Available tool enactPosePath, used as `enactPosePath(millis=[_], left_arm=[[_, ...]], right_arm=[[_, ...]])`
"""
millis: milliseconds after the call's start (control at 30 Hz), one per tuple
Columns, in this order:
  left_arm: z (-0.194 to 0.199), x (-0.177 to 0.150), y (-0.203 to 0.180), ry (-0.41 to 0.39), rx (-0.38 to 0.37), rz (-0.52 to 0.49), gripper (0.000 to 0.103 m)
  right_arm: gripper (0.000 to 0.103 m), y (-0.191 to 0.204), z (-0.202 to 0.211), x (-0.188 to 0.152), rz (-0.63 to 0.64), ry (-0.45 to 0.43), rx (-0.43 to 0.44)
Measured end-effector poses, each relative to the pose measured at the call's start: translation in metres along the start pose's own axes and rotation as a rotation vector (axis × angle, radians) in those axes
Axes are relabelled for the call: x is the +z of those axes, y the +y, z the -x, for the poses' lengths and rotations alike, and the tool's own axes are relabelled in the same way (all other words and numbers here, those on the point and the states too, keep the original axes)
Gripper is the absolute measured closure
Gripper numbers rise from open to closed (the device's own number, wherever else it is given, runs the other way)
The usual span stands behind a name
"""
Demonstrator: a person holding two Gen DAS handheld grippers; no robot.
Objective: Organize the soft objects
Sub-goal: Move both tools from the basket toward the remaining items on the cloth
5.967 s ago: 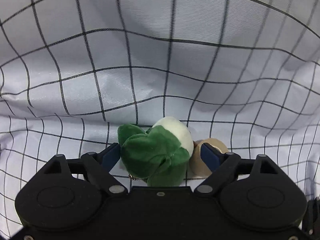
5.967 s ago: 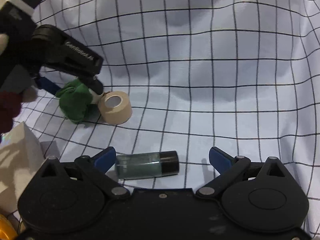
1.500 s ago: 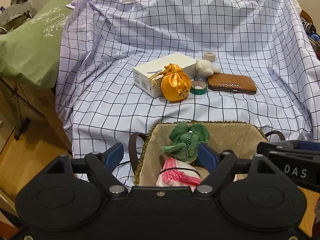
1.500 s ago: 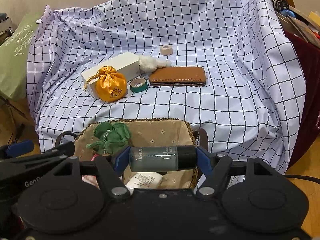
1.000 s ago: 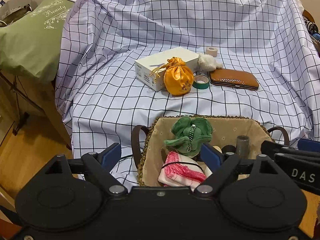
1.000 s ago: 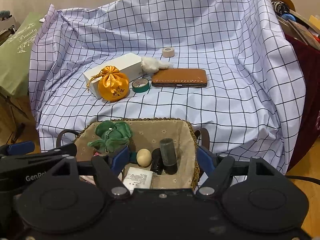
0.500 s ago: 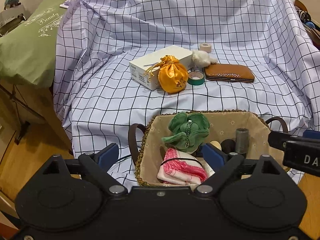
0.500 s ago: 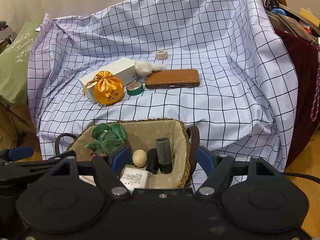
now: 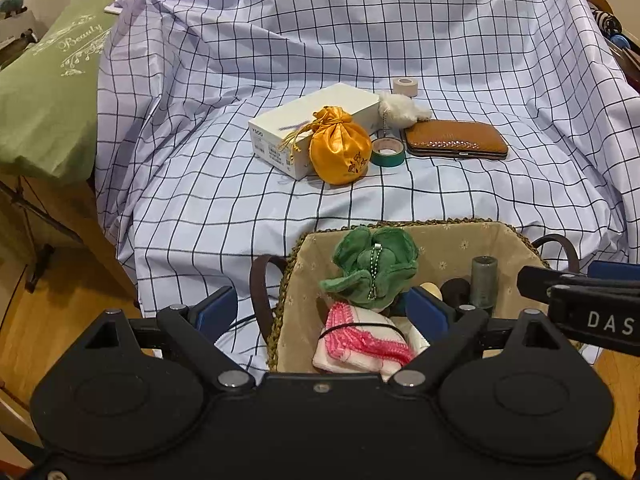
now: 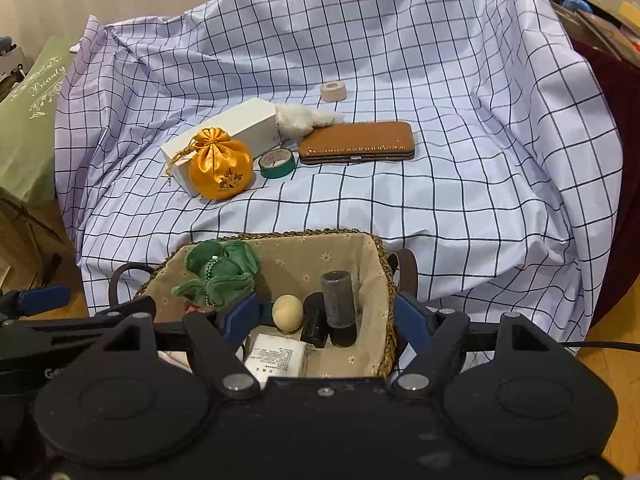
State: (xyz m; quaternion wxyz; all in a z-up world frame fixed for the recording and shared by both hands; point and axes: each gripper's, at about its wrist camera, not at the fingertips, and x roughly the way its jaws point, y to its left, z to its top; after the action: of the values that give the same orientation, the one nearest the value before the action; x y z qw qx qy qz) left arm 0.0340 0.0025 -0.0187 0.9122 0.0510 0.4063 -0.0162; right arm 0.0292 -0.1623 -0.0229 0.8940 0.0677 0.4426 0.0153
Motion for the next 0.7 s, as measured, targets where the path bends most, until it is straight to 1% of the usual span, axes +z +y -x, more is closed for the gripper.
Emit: enactPosePath(millis=[100, 300, 467, 700], left_arm=[[-0.003, 0.004, -0.002, 0.005, -0.007, -0.012, 0.014], [-0.013, 0.012, -0.006, 0.04, -0.019, -0.031, 0.014], [-0.022, 0.018, -0.003, 0.082, -0.045, -0.012, 0.014], [-0.031, 0.026, 0.001, 0.113, -0.065, 0.01, 0.014]], right_arm=[[0.029, -0.001, -0.004, 0.003, -0.002, 0.011, 0.0], [0.029, -0.003, -0.013, 0.009, -0.01, 0.035, -0.012], [0.029, -0.004, -0.023, 0.014, -0.008, 0.062, -0.019], [0.029, 0.0, -0.033, 0.022, 0.005, 0.077, -0.027]])
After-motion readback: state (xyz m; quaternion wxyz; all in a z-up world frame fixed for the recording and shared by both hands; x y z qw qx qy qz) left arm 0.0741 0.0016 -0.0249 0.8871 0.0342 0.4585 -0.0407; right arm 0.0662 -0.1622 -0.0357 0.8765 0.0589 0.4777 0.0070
